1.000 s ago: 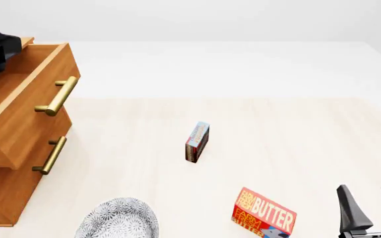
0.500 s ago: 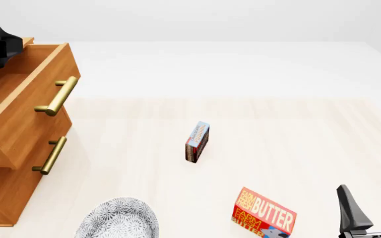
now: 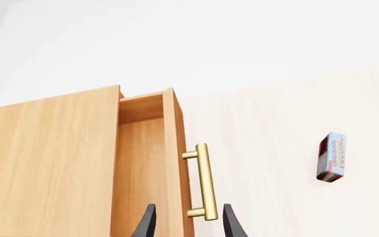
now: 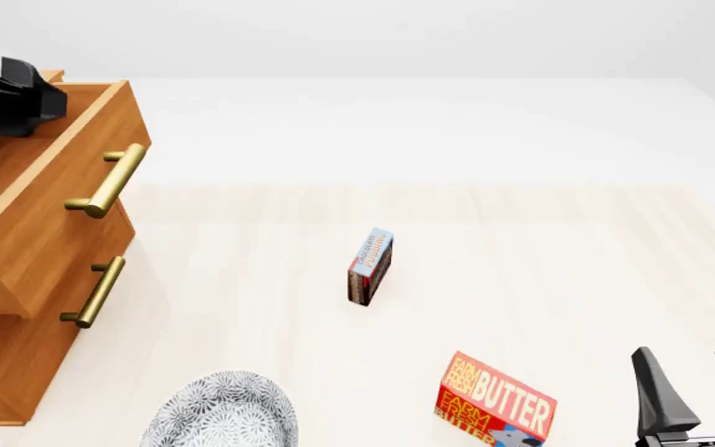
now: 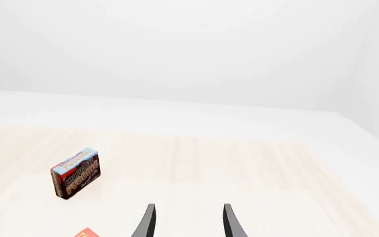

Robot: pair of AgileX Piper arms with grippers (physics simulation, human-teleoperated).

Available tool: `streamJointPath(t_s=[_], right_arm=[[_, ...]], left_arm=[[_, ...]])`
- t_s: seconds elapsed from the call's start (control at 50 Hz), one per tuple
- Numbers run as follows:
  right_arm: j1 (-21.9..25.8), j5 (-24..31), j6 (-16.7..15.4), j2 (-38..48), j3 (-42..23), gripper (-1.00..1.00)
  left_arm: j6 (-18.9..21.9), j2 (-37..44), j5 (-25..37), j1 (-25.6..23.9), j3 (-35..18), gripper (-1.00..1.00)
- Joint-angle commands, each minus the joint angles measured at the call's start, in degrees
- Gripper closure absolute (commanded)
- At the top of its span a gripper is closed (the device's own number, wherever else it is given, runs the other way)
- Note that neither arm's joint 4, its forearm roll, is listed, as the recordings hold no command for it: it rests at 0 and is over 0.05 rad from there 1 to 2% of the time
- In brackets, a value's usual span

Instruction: Put the chocolate pudding in the top drawer of the cabinet and close it.

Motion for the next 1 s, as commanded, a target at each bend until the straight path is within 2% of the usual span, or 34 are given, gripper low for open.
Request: streamJointPath(t_s=[0.02, 0.2, 0.4, 0.54, 1.0], right_arm=[[0.13, -0.04, 0.21, 0.00, -0.02, -1.00], [0.23, -0.07, 0.13, 0.00, 0.01, -1.00], [0.21, 0.00, 0.13, 0.00, 0.00, -1.00], [0.16, 0.10, 0.31, 0.02, 0.00, -1.00], [0.09, 0.17, 0.29, 0.01, -0.02, -1.00]], left_arm=[[0.75, 1.91, 2.58, 0.51, -1.59, -1.00], [2.26, 3.82, 3.99, 3.12, -3.22, -1.00], [2.22, 5.58, 3.84, 3.55, -1.85, -1.00], [3.80, 6.98, 3.46, 5.91, -1.86, -1.00], [3.18, 9.00, 2.77, 6.76, -2.36, -1.00]])
